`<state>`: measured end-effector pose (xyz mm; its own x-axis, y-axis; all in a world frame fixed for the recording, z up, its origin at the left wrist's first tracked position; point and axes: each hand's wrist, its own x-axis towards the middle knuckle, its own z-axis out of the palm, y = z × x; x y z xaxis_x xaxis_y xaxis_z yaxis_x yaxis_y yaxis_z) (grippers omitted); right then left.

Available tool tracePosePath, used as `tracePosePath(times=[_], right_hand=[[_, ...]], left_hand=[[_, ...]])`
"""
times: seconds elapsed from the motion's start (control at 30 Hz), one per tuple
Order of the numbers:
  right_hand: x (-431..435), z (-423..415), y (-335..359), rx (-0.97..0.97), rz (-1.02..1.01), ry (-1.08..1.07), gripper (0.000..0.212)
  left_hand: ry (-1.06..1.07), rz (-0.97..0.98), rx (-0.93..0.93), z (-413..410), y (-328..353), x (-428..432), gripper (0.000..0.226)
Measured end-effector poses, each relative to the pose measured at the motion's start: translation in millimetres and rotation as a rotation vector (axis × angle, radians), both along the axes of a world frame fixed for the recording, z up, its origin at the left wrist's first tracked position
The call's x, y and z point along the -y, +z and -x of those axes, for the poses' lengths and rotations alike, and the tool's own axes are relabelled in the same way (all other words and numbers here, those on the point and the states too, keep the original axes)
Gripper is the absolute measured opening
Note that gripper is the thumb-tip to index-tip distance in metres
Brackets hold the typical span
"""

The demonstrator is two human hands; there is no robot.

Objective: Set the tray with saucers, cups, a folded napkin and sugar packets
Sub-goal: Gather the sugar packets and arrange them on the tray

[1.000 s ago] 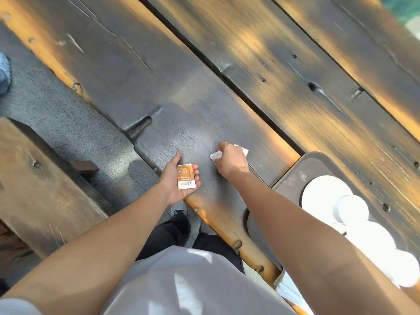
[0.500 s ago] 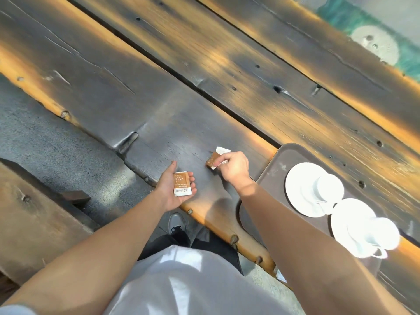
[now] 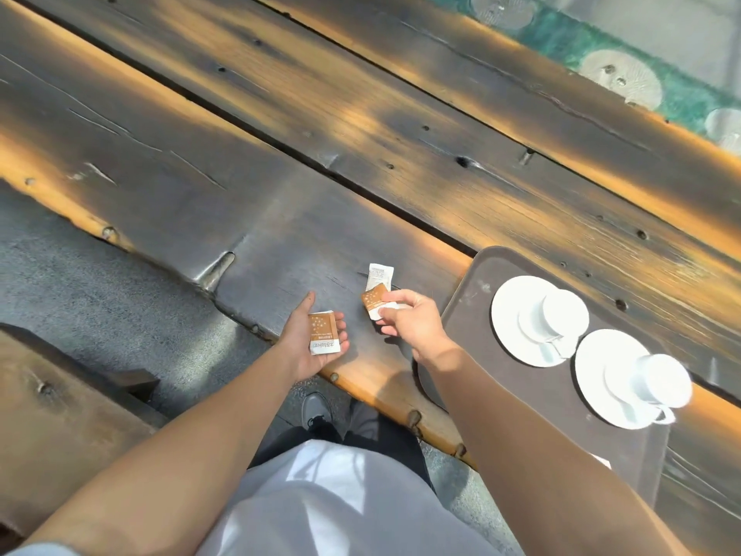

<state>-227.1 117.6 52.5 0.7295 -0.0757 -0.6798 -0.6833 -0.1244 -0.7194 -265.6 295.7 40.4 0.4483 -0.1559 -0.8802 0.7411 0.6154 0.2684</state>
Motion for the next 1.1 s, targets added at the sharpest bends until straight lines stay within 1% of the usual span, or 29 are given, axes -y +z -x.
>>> tracePosePath(times=[0.07, 0.13, 0.27, 0.4, 0.5, 0.6, 0.67, 0.8, 0.93, 1.0, 1.1], right_hand=[[-0.7, 5.1, -1.3, -0.010, -0.045, -0.012, 0.036], [-2.8, 8.3, -1.6, -0.034, -0.077, -0.047, 0.038], [-6.2, 10.8, 3.5, -0.100, -0.169, -0.084, 0.014], [-6.2, 13.6, 9.5, -0.182, -0.319, -0.106, 0.010], [-8.7, 16.4, 11.5, -0.218, -0.380, -0.101, 0.007], [-12.8, 19.4, 11.5, -0.231, -0.366, -0.099, 0.007], [-16.3, 22.7, 11.2, -0.233, -0.317, -0.049, 0.012], [-22.2, 28.5, 8.7, -0.243, -0.248, 0.036, 0.022], [-24.4, 29.9, 8.3, -0.232, -0.199, 0.106, 0.020], [-25.3, 30.8, 7.3, -0.209, -0.167, 0.158, 0.014], [-28.8, 31.9, 2.7, -0.167, -0.147, 0.192, 0.018]], left_hand=[[-0.006, -0.008, 0.001, 0.7, 0.5, 0.8, 0.062], [-0.008, -0.010, -0.001, 1.7, 1.1, 2.1, 0.063], [-0.020, -0.010, 0.004, 2.7, 2.9, 4.5, 0.063], [-0.020, -0.007, 0.003, 0.7, 4.3, 5.1, 0.065], [-0.022, 0.036, 0.010, -1.1, 4.1, 4.5, 0.076], [-0.016, 0.071, 0.020, -3.9, 4.6, 4.6, 0.085], [-0.001, 0.093, 0.024, -5.7, 5.2, 5.1, 0.088], [0.004, 0.087, 0.020, -6.4, 5.2, 4.3, 0.088], [-0.022, 0.105, 0.014, -5.0, 0.5, 1.0, 0.091], [-0.020, 0.119, 0.011, -4.5, -2.3, 0.7, 0.086], [-0.021, 0.119, 0.018, -5.3, -5.8, 1.9, 0.077]])
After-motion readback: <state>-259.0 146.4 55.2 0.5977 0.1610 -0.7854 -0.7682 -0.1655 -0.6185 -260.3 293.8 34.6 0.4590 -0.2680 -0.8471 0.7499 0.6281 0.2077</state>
